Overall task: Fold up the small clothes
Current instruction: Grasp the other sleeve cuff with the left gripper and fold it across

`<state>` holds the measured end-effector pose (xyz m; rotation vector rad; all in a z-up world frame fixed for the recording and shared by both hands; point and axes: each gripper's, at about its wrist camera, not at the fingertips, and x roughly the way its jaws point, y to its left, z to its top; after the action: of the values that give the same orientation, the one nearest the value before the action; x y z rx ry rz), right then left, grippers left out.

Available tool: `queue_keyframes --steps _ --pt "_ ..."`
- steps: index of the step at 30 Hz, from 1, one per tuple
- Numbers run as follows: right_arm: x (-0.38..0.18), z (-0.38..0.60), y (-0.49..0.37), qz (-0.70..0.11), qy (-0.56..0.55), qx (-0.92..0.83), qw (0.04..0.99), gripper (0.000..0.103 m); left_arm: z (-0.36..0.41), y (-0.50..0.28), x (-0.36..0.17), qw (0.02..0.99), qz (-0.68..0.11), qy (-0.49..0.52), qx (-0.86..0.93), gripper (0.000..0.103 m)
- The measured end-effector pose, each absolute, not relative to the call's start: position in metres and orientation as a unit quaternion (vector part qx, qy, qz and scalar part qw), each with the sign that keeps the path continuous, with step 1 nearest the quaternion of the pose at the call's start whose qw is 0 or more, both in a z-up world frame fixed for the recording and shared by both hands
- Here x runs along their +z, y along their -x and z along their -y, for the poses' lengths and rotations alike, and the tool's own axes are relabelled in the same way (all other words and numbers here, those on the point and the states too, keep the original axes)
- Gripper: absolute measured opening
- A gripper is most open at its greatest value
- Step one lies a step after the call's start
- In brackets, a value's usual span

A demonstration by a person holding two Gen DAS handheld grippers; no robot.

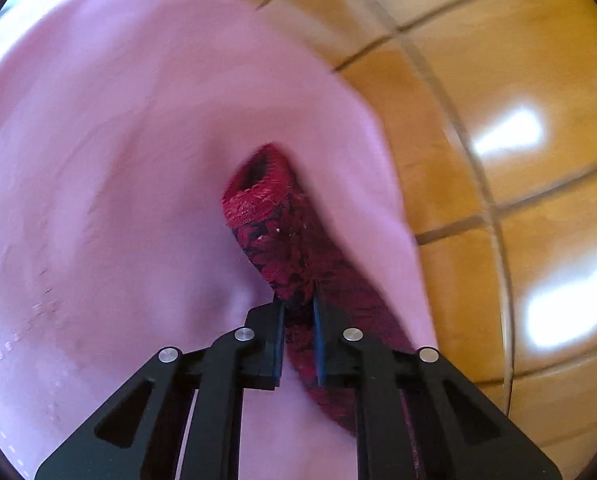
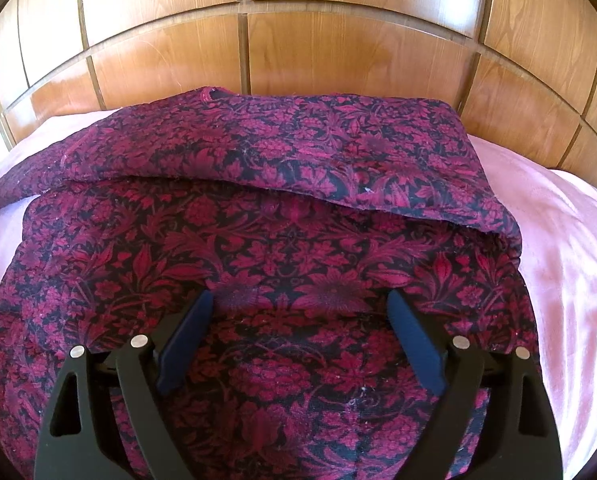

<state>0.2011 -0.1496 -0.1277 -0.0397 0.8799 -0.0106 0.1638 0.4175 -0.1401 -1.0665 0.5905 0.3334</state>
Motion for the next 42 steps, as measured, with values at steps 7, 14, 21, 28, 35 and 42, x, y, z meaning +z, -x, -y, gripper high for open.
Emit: queue_keyframes --steps 7,14,21,28,35,42 --pt "-0.128 0.151 -0.201 -0.425 0.016 -0.003 0.905 0.089 -0.315 -0.167 -0.056 0.903 -0.242 0.352 0.036 0.010" --pt "-0.127 0.153 -0.201 -0.424 0.012 -0.002 0.906 0.089 -0.193 -0.188 -0.060 0.915 -0.299 0.263 -0.068 0.010" --pt "-0.127 0.155 -0.201 -0.423 0.010 0.001 0.906 0.089 -0.112 -0.214 -0.099 0.893 -0.380 0.214 -0.109 0.023" --pt "-0.127 0.157 -0.202 -0.427 0.007 0.005 0.904 0.089 -0.104 -0.210 -0.099 0.890 -0.383 0.203 -0.144 0.066" --pt "-0.100 0.152 -0.216 -0.433 -0.066 0.065 0.897 0.073 -0.130 -0.171 -0.101 0.897 -0.353 0.220 -0.148 0.078" --pt "-0.081 0.081 -0.262 -0.448 -0.152 0.193 0.859 0.054 -0.167 -0.155 -0.124 0.893 -0.378 0.237 -0.059 0.070"
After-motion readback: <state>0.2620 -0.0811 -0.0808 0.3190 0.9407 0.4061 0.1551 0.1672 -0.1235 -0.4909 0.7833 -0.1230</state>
